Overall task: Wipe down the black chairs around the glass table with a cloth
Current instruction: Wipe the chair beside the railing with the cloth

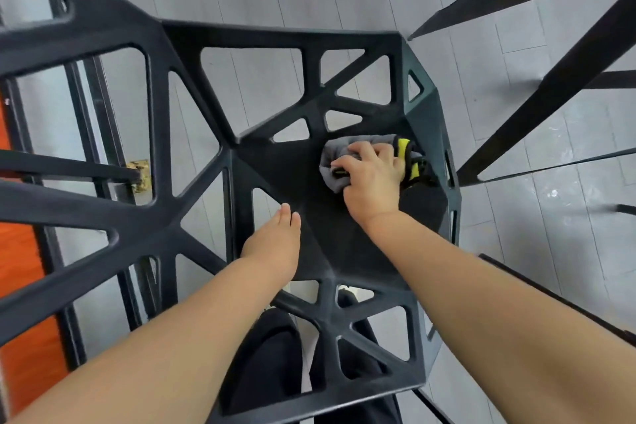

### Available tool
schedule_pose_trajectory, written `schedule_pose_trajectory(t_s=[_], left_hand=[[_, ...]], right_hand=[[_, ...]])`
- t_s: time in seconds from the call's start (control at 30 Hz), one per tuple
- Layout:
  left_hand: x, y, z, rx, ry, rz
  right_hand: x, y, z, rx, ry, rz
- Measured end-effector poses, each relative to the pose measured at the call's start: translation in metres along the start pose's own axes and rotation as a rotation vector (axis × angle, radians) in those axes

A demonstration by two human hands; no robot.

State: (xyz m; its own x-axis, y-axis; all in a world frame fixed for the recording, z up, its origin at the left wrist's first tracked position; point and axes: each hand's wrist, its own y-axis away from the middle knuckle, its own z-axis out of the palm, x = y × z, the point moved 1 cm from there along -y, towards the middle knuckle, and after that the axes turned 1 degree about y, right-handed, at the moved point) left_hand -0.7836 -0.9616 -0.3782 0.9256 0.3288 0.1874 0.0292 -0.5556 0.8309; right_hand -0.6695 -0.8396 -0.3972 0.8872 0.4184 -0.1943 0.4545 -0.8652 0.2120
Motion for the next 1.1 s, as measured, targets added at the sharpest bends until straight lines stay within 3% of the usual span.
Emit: schedule_pose_trajectory(t_s=[0.1, 0.23, 0.33, 0.47, 0.67, 0.8, 1.1], left_hand=[[-0.003, -0.004, 0.003, -0.009, -0.11, 0.014], [-0.005, -0.008, 0.011, 0.009, -0.3, 0.09], [-0.009, -0.011, 0.017, 0.02, -0.283, 0.084], [-0.008, -0.008, 0.013, 0.001, -0.194, 0.077], [-0.008, -0.003, 0.005, 0.025, -0.018, 0.046], [-0.006, -0.002, 0.006, 0.051, -0.006, 0.049], [-0.005, 0.0, 0.005, 0.058, -0.009, 0.048]], right_hand=[[-0.021, -0.007, 0.003, -0.027, -0.037, 0.015], [-0.073, -0.026, 0.008, -0.117, -0.078, -0.209], [-0.085, -0.032, 0.011, -0.141, -0.016, -0.308], [-0.048, -0.03, 0.0, -0.134, 0.188, -0.464], [0.047, -0.014, -0.03, -0.041, 0.26, -0.17], [0.043, 0.021, -0.016, 0.019, 0.101, 0.028], [-0.003, 0.126, 0.029, -0.13, -0.001, -0.232]])
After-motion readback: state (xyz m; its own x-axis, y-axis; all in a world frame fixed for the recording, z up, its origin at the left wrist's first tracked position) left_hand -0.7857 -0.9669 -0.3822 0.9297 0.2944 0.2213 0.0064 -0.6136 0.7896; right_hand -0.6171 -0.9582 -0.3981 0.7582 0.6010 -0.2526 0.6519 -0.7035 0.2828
